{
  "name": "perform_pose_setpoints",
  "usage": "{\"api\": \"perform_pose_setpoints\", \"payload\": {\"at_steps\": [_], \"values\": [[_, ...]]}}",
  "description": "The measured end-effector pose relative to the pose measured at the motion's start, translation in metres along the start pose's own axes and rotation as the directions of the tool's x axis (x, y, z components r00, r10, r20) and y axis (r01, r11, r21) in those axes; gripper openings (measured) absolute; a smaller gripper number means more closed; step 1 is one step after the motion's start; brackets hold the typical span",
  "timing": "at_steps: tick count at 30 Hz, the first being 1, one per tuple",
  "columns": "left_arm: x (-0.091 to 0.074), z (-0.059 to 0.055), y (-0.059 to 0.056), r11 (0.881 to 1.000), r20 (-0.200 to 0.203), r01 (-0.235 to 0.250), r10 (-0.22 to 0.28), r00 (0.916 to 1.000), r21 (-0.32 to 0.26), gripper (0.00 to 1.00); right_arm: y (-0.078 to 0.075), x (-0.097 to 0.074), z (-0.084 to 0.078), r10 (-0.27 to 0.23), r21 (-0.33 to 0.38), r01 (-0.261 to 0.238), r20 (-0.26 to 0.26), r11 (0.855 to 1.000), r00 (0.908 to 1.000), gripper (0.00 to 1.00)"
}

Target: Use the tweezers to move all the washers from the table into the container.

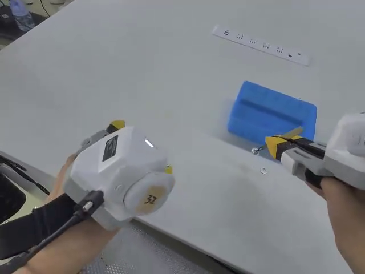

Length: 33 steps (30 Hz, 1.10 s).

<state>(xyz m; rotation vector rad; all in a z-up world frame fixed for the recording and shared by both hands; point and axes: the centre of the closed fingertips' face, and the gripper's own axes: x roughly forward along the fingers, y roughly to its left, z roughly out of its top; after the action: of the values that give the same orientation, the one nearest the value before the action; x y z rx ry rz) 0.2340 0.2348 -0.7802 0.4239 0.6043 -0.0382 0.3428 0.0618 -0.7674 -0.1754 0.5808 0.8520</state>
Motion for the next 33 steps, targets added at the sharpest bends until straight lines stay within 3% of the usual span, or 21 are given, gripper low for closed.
{"api": "perform_pose_setpoints", "payload": {"at_steps": [13,18,23,26,30,31,32,33], "values": [[-0.001,0.001,-0.006,0.999,0.004,0.044,-0.044,0.9990,0.007,0.42,-0.045,-0.006,0.033,-0.084,-0.017,0.085,0.054,0.996,0.9950,0.03],[-0.003,0.003,-0.008,0.998,0.013,0.062,-0.062,0.9980,0.003,0.33,-0.058,0.008,0.032,-0.091,-0.024,0.092,0.037,0.995,0.9951,0.03],[-0.004,0.003,-0.008,0.997,0.017,0.070,-0.070,0.9974,0.020,0.11,-0.065,0.020,0.032,-0.092,-0.053,0.092,0.010,0.994,0.9957,0.03],[-0.005,0.004,-0.007,0.997,0.016,0.071,-0.071,0.9974,0.009,0.08,-0.066,0.035,0.026,-0.076,-0.061,0.074,-0.025,0.995,0.9968,0.03],[-0.006,0.001,-0.014,0.992,-0.004,0.122,-0.122,0.9925,-0.001,0.00,-0.068,0.046,0.019,-0.058,-0.077,0.053,-0.058,0.996,0.9966,0.03],[-0.006,0.000,-0.021,0.986,-0.014,0.164,-0.164,0.9863,0.003,0.00,-0.068,0.048,0.016,-0.053,-0.076,0.047,-0.068,0.996,0.9963,0.03],[-0.005,-0.008,-0.028,0.977,-0.061,0.212,-0.213,0.9752,-0.022,0.00,-0.068,0.049,0.015,-0.051,-0.079,0.045,-0.075,0.996,0.9959,0.03],[-0.003,-0.009,-0.029,0.977,-0.073,0.212,-0.213,0.9742,-0.031,0.00,-0.068,0.051,0.012,-0.047,-0.083,0.040,-0.088,0.996,0.9950,0.03]]}}
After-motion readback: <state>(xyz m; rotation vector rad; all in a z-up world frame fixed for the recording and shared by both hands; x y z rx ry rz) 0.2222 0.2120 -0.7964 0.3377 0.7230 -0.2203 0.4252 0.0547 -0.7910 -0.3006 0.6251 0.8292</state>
